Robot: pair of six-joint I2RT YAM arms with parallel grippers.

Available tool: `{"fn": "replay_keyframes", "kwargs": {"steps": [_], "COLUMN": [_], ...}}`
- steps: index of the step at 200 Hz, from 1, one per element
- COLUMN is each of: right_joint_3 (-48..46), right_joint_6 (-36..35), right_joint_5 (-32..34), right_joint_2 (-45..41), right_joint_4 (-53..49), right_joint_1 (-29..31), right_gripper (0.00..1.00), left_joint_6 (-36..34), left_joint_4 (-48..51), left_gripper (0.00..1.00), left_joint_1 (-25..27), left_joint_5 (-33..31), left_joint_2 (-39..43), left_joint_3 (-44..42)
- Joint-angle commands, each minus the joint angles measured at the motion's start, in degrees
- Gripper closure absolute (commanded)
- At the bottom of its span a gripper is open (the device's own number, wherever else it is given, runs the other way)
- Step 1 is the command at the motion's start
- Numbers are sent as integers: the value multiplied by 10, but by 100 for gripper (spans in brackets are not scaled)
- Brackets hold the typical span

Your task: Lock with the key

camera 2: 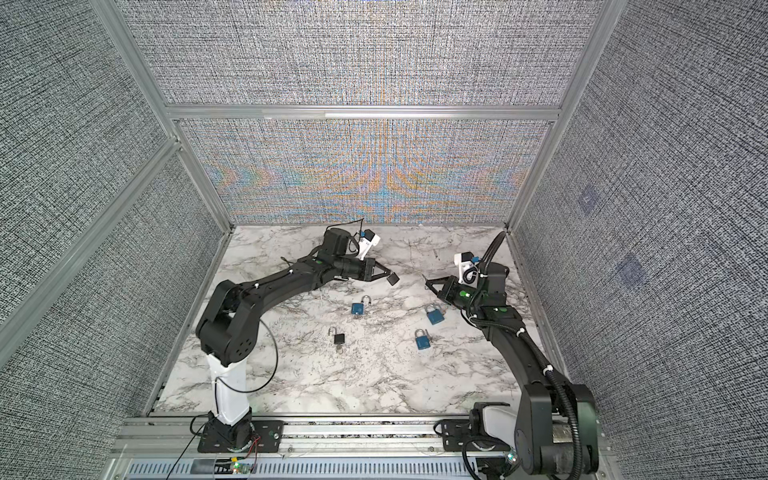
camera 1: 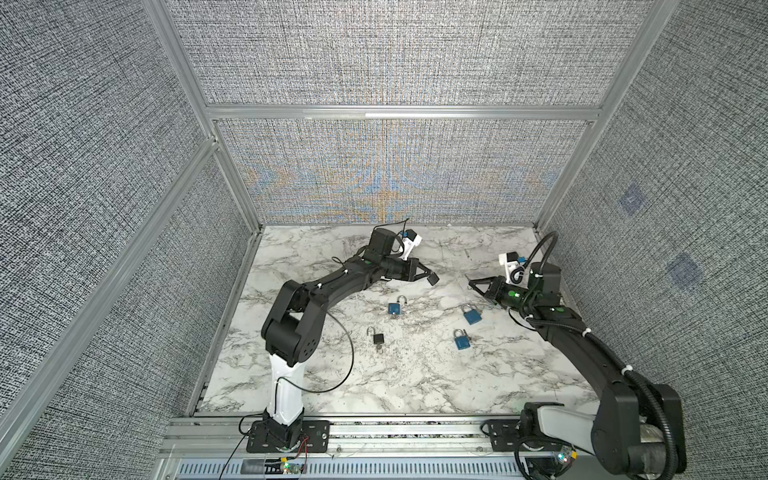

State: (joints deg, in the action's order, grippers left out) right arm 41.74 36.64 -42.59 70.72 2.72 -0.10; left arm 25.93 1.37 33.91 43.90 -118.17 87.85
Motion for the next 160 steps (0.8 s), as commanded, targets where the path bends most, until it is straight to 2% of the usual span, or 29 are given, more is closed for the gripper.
{"fn": "replay_keyframes", "kwargs": {"steps": [1,79,123,160], "right_joint_3": [15,76,101,100], "right_joint_6": [-18,-40,-41,-38], "right_joint_5": [7,0,-14,-16], "right_joint_2": [16,100,145,155], "right_joint_4": [-10,-16,-18,-4], "right_joint_1": [-8,-21,-22,-23], "right_gripper": [100,100,100,100], "left_joint_6": [-16,-13,35,46], "left_joint_4": [49,197,162,162], "left_gripper": [100,100,100,100], "left_joint_1": [4,13,15,17], "left_joint_5": [25,79,118,119], "left_joint_2": [-49,-276,-318,-333], "left_joint_3": [68,394,416,415]}}
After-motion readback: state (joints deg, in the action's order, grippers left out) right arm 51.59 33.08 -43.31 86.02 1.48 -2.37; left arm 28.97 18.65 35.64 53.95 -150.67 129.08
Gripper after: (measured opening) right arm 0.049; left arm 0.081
